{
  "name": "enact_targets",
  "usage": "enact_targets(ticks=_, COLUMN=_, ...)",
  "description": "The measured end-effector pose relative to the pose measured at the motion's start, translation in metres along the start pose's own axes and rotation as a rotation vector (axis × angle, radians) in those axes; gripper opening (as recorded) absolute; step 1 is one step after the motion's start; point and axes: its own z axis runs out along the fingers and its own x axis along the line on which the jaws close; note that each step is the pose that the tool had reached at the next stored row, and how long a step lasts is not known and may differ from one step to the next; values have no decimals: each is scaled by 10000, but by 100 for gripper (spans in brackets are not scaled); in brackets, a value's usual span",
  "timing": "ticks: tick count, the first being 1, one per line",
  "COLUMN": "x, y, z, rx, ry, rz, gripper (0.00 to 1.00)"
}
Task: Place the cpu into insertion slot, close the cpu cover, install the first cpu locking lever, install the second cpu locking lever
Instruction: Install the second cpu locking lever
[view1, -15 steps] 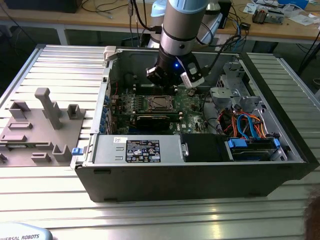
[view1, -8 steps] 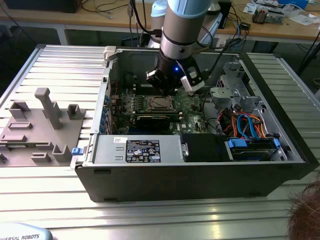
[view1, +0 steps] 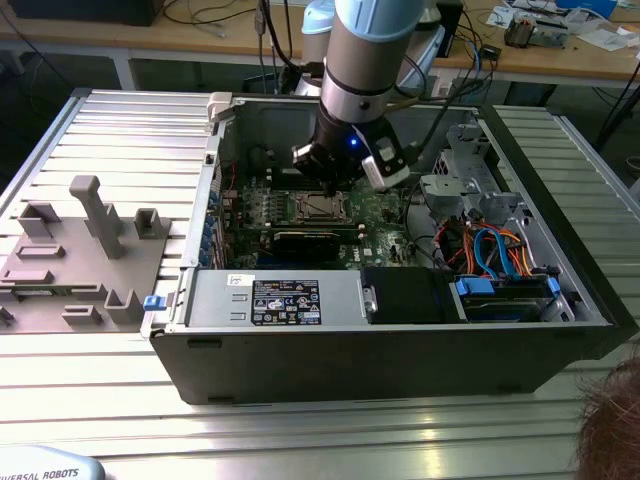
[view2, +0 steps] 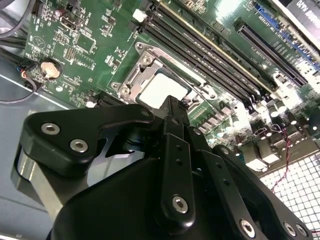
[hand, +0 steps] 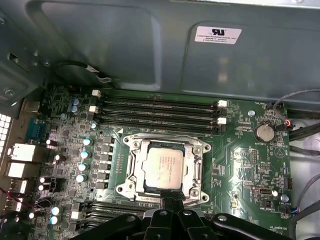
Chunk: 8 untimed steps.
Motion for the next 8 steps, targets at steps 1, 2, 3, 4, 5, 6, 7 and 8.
enact_targets(ticks=1, x=1, y=-7, z=0, rx=0, ry=1, rz=0, gripper=11)
enact_targets(ticks=2, x=1, y=-12, z=0, rx=1, ry=1, rz=0, gripper=11)
enact_targets(ticks=3, x=2, y=-18, z=1, rx=1, ry=1, rz=0, gripper=11)
enact_targets(ticks=4, x=2, y=-23, z=1, rx=1, ry=1, rz=0, gripper=11)
enact_targets(ticks=5, x=2, y=-29, z=2, rx=0, ry=0, rz=0, gripper=11)
enact_targets(ticks=6, x=3, y=-33, z=2, rx=0, ry=0, rz=0, gripper=11)
enact_targets(ticks=7, x=3, y=-40, z=2, rx=1, ry=0, rz=0, gripper=11)
enact_targets(ticks=8, x=4, y=-46, z=2, rx=1, ry=1, rz=0, gripper=11)
